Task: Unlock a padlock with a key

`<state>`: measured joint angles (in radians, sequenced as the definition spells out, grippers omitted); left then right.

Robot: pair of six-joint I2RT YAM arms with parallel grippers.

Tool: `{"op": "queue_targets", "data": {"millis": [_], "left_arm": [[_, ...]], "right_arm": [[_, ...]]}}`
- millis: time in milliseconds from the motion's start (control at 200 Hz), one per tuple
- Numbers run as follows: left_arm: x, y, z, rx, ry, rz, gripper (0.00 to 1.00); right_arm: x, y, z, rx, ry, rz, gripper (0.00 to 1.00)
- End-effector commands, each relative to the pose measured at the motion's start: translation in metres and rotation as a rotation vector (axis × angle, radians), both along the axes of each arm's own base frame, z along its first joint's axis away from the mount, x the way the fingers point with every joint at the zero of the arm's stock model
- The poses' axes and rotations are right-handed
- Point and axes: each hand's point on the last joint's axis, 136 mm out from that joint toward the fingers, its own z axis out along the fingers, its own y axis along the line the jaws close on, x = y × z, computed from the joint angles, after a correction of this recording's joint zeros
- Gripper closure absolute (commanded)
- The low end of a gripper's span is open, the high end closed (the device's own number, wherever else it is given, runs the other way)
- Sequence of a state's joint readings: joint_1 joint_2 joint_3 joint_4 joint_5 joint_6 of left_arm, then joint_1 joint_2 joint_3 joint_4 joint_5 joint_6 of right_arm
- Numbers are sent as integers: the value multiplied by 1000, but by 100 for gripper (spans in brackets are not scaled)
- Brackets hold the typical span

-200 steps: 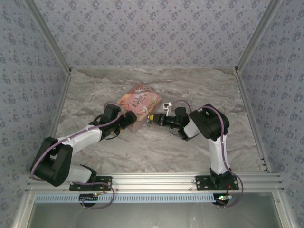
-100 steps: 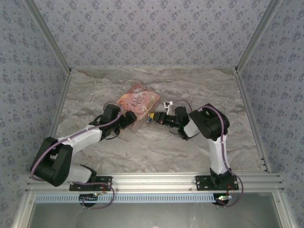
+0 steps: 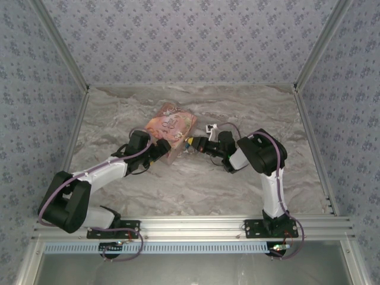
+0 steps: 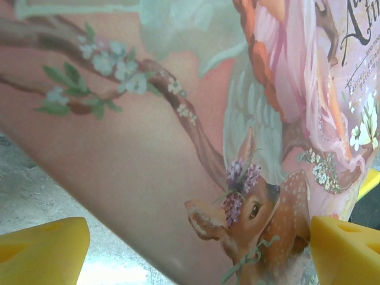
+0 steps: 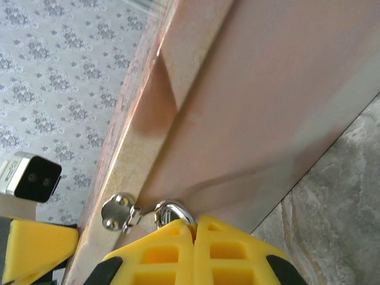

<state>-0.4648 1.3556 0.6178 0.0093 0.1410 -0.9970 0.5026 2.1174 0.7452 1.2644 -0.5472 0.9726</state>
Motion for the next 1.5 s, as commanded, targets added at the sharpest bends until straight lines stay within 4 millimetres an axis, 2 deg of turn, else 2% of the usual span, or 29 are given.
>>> {"op": "queue_targets", "data": {"millis": [0, 205, 405, 610, 770, 1004, 1259, 1374, 1494], "left_arm": [[-36, 27, -44, 121, 172, 21, 7], [-35, 39, -42, 126, 167, 49, 6], [-28, 53, -38, 126, 156, 74, 6], [-14, 70, -32, 117, 145, 98, 6], [6, 77, -10, 91, 86, 95, 5], [27, 81, 38, 98, -66, 82, 3], [22, 95, 72, 145, -188, 112, 2], [16, 105, 79, 173, -209, 140, 1], [10, 111, 80, 181, -210, 155, 1]], "right_arm": [[25, -14, 32, 38, -99, -91, 100], [15, -33, 29, -31, -109, -125, 100], [-1, -43, 43, -95, -147, -104, 100], [-26, -50, 53, -223, -149, -38, 100], [-57, -58, 47, -423, -97, 56, 100], [-100, -77, 37, -623, 47, 156, 100], [-135, -95, 18, -786, 218, 272, 100], [-140, -93, 8, -801, 262, 298, 100], [-136, -90, -4, -815, 291, 312, 100]]}}
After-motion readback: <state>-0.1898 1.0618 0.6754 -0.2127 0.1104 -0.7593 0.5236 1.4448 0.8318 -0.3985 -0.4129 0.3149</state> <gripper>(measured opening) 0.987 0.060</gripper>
